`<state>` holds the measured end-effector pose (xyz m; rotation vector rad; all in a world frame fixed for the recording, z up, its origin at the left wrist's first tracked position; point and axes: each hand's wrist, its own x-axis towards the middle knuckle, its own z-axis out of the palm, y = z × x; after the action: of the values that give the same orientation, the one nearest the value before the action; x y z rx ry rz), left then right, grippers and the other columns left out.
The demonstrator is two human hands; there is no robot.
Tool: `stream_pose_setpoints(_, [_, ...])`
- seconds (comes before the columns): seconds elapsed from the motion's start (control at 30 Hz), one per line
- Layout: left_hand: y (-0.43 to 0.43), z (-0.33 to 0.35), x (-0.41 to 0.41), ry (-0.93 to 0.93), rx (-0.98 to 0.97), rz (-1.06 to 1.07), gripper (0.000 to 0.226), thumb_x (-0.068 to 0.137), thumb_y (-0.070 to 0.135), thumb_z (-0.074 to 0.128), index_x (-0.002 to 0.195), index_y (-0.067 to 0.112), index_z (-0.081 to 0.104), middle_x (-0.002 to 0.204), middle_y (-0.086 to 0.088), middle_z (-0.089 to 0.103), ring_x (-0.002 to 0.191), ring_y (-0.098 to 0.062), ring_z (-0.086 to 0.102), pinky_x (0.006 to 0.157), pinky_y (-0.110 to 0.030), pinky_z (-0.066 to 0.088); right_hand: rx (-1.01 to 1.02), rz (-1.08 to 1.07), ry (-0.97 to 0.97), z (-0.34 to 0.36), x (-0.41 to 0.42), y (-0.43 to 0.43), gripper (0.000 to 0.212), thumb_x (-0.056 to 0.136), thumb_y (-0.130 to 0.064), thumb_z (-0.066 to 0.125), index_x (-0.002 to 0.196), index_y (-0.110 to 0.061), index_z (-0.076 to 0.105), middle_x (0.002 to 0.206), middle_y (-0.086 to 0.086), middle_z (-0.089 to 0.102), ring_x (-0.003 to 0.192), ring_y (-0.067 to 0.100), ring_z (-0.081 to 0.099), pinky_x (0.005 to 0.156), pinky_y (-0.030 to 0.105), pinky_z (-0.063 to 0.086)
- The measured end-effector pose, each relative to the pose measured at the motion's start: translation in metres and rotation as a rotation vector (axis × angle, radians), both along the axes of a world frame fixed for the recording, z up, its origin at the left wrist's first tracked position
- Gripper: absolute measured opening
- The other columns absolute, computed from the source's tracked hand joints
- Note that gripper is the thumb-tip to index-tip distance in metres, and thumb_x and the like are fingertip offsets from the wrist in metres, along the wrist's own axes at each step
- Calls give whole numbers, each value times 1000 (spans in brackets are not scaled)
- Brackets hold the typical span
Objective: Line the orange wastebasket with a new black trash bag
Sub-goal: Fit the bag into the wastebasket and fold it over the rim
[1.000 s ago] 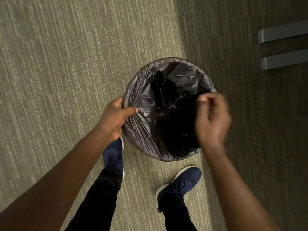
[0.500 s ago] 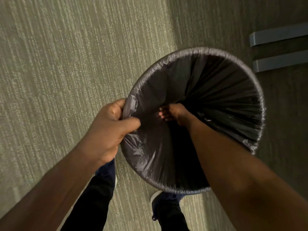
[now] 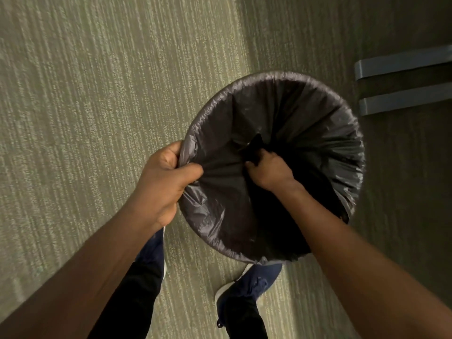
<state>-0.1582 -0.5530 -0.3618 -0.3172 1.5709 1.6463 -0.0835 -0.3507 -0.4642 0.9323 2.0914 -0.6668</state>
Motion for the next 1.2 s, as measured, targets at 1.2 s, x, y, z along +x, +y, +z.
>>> stream_pose_setpoints(1.2, [-54, -98, 41, -261, 35, 90, 16, 81, 19, 70, 96, 18, 64, 96, -2, 75, 86, -18, 72, 78, -39, 55, -539, -1540, 705, 15, 103, -50, 16, 101, -23, 56, 111, -15, 64, 97, 4, 72, 85, 20, 70, 78, 38, 58])
